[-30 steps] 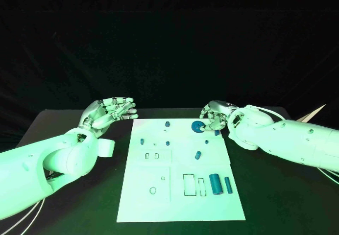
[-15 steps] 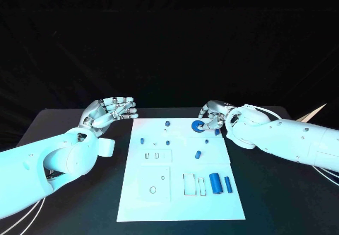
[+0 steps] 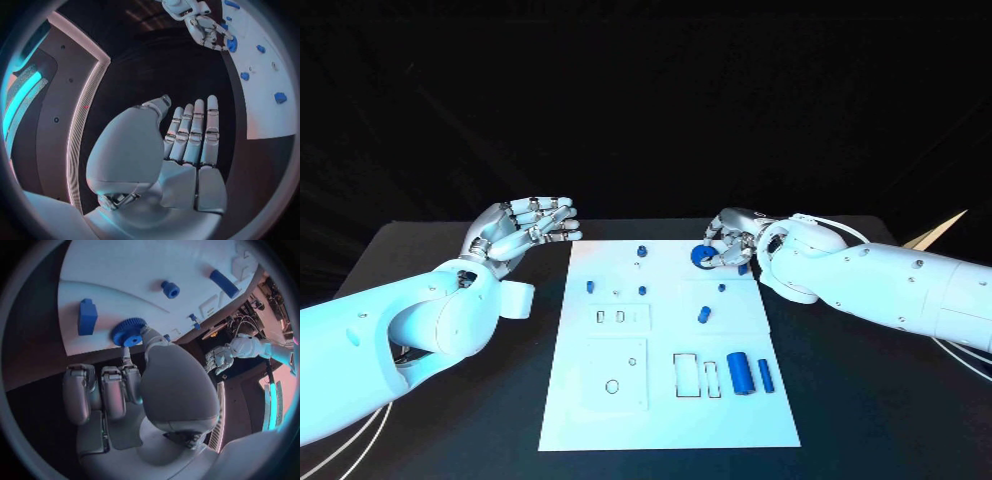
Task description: Assemble the parts on the task board
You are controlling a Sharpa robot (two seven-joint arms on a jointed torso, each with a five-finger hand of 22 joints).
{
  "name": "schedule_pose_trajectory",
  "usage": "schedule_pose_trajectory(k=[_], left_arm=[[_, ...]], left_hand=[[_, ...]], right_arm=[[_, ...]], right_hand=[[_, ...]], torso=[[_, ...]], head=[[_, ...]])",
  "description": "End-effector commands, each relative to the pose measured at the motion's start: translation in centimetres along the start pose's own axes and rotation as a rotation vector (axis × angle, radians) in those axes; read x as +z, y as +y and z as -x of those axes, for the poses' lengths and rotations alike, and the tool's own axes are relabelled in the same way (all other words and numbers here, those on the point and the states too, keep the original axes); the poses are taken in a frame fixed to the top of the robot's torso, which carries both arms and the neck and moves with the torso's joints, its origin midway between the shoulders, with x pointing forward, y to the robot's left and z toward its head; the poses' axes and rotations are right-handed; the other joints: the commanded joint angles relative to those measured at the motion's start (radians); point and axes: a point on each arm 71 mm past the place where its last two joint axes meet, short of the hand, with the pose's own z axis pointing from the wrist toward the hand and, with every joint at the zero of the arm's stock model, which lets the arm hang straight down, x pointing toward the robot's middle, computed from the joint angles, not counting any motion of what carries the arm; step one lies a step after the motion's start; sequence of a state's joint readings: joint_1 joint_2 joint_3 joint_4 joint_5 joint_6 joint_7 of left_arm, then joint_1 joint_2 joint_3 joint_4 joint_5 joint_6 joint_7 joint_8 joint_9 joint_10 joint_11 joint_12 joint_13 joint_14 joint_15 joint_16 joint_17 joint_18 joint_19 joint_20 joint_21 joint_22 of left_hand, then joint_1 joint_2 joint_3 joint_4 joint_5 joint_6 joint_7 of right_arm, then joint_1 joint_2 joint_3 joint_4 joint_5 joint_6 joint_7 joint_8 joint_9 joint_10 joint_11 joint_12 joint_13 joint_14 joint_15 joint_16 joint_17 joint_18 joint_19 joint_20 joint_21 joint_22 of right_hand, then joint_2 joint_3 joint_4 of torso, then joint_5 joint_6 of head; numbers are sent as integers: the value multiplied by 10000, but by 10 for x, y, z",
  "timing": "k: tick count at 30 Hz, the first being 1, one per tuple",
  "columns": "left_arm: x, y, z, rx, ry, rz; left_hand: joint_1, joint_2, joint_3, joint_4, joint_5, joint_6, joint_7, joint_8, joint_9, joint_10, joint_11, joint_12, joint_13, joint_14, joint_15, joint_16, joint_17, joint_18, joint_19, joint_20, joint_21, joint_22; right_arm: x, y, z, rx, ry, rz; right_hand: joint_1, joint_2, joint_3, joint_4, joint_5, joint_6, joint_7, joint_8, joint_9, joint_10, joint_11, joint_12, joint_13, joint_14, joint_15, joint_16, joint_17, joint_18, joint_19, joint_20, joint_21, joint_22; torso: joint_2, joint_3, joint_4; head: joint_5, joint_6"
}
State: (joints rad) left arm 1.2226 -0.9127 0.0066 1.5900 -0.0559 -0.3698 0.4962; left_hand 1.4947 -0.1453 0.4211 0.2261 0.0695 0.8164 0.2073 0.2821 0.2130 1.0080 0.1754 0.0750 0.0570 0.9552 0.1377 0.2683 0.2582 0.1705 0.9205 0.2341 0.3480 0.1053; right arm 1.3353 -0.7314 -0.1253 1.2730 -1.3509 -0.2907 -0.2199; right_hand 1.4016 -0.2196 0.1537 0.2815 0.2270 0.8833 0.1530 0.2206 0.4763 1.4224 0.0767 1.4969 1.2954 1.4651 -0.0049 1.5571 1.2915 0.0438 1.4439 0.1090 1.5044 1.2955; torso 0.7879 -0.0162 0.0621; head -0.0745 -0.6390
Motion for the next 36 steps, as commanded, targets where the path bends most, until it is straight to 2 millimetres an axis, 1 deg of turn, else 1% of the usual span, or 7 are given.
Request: schedule_pose_trajectory(k=[1,9,11,14,18,22,36], left_arm=[[0,-1,-1,-32,51,-30],[0,-1,-1,-30,49,-28],[0,-1,-1,-28,44,-26],[0,-1,-1,-24,37,-25],[0,-1,-1,-21,32,-24],[0,-1,0,-19,29,-24],[0,-1,-1,-18,26,-16]], left_hand=[[-59,-160,132,-26,-14,-76,174,-97,93,23,46,-87,92,-107,-1,-157,167,101,117,-39,112,155],[-63,-163,146,-46,-12,-84,176,-103,93,15,47,-95,91,-114,-1,-170,179,103,114,-38,118,155],[-63,-163,146,-46,-12,-84,176,-103,93,15,47,-95,91,-114,-1,-170,179,103,114,-38,118,155],[-63,-163,146,-46,-12,-84,176,-103,93,15,47,-95,91,-114,-1,-170,179,103,114,-38,118,155],[-63,-163,146,-46,-12,-84,176,-103,93,15,47,-95,91,-114,-1,-170,179,103,114,-38,118,155],[-63,-163,146,-46,-12,-84,176,-103,93,15,47,-95,91,-114,-1,-170,179,103,114,-38,118,155],[-63,-163,146,-46,-12,-84,176,-103,93,15,47,-95,91,-114,-1,-170,179,103,114,-38,118,155]], right_arm=[[1,1,-3,0,104,2],[2,2,-7,21,244,-19],[2,1,-7,-5,278,-54],[2,1,-7,-112,230,-93],[1,1,-6,-394,-33,-70],[0,4,-5,-516,-288,63],[-10,36,-3,-758,-1368,1233]], right_hand=[[-113,160,282,52,194,25,25,165,1,989,-22,293,2218,1057,79,137,2793,-287,943,-15,190,2231],[-160,478,669,43,233,255,-11,171,-58,1029,-53,333,2272,1057,55,137,2793,-290,948,-27,208,2257],[-91,658,1042,7,206,377,-52,149,-113,1046,-91,346,2293,1057,20,137,2793,-292,951,-55,217,2270],[54,694,1563,-111,124,534,-106,135,-173,1069,-143,363,2320,1057,-29,137,2793,-295,958,-100,229,2290],[45,510,2379,-361,489,738,-165,156,-220,1085,-201,367,2337,1057,-85,137,2793,-305,976,-159,256,2327],[33,435,2737,-562,496,854,-200,213,-204,1113,-233,388,2365,1057,-111,137,2793,-318,1005,-178,295,2373],[-335,205,3076,-786,296,1018,-272,352,-138,1204,-295,464,2454,1057,-166,137,2793,-367,1113,-228,445,2532]], torso=[[4,0,-2],[1,2,8],[2,-4,8],[2,-1,0],[3,3,-5],[0,1,1],[3,-7,-1]], head=[[-5,-9],[15,-31],[16,-37],[31,-41],[53,-33],[42,-28],[44,13]])
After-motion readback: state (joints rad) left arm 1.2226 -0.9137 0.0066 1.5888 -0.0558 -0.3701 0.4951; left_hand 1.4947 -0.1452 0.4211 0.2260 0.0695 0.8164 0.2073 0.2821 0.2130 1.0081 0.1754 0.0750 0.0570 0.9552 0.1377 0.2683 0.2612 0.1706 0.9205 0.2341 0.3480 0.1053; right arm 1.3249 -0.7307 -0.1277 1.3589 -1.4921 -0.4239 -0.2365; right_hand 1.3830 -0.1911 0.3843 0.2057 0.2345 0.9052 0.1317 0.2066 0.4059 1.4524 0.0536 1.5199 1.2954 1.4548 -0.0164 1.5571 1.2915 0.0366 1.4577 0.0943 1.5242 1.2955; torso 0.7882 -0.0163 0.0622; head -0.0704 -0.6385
